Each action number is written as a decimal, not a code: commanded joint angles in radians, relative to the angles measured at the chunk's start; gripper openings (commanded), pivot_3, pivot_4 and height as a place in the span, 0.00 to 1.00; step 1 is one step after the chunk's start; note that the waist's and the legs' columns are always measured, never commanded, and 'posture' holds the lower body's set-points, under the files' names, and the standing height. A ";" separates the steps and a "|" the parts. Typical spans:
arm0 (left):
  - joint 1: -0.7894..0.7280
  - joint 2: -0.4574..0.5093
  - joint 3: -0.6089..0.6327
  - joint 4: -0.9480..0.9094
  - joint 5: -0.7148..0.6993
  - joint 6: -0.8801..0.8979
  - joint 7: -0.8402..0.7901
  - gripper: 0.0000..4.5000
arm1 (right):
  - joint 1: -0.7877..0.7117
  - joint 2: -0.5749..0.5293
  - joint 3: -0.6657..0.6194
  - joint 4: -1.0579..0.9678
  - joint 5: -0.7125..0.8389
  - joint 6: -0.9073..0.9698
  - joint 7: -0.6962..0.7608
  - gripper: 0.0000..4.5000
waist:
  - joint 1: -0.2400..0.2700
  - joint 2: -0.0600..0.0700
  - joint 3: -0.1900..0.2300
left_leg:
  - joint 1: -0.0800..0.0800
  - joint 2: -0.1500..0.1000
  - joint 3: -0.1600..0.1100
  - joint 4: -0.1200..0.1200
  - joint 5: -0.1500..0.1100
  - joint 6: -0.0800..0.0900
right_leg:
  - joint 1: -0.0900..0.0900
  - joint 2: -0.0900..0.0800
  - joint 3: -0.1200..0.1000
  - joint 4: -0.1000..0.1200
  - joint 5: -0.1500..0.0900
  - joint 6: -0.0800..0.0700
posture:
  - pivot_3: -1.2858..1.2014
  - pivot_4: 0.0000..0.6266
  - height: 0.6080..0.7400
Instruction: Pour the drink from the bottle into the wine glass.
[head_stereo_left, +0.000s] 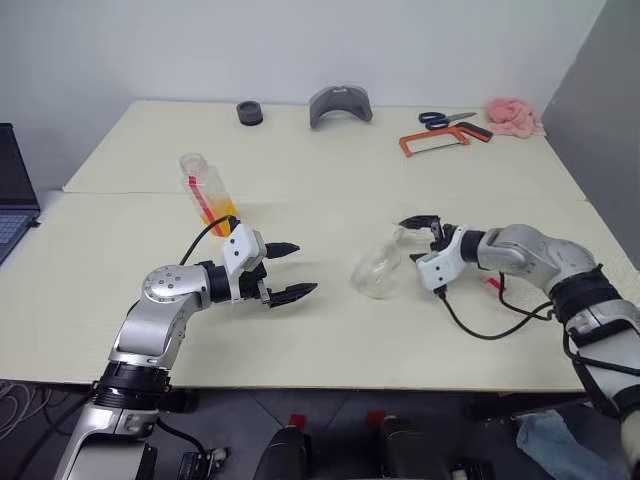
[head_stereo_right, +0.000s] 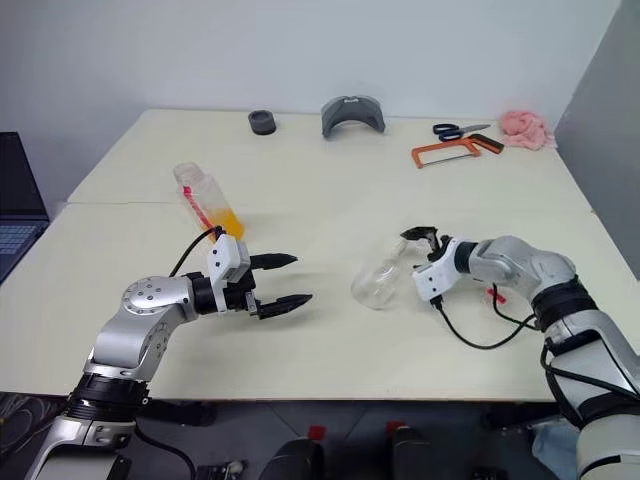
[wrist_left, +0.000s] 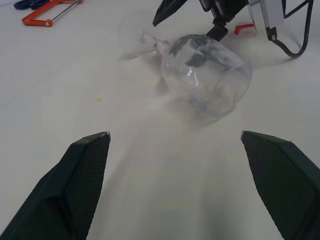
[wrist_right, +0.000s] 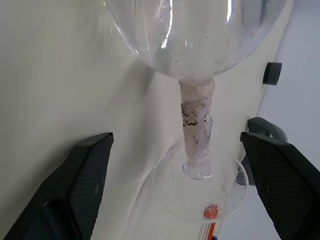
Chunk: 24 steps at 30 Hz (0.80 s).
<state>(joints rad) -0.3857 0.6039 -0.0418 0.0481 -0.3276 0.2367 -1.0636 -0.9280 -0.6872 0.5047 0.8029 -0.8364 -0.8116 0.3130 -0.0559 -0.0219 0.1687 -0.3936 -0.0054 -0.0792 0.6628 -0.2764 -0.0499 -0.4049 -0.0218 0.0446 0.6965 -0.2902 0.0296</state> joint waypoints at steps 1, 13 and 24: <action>-0.017 0.006 0.005 -0.017 -0.002 -0.009 -0.008 1.00 | -0.047 0.019 0.017 0.032 -0.035 0.031 -0.073 0.96 | -0.001 0.000 0.000 | 0.000 0.000 0.000 0.000 0.000 0.000 | 0.000 0.000 0.000 0.000 0.000 0.000 | 0.52 0.24 1.00; -0.017 0.000 0.000 -0.004 0.003 -0.024 -0.010 1.00 | -0.046 0.110 0.059 0.073 -0.044 0.083 -0.126 0.63 | -0.004 0.000 0.000 | 0.000 0.000 0.000 0.000 0.000 0.000 | 0.000 0.001 0.000 0.000 0.000 0.000 | 0.52 0.24 1.00; -0.009 -0.006 0.005 -0.005 0.008 -0.026 -0.008 1.00 | 0.013 0.119 0.006 0.027 0.058 0.145 -0.114 0.04 | -0.003 0.000 0.000 | 0.000 0.000 -0.001 0.000 0.000 0.000 | 0.000 0.001 0.000 0.000 0.000 0.000 | 0.52 0.24 1.00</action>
<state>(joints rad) -0.3869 0.5959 -0.0424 0.0550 -0.3195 0.2276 -1.0721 -0.9299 -0.5650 0.5467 0.8505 -0.8326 -0.6783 0.1884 -0.0591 -0.0219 0.1686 -0.3937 -0.0053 -0.0798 0.6625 -0.2766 -0.0495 -0.4050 -0.0212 0.0442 0.6968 -0.2902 0.0295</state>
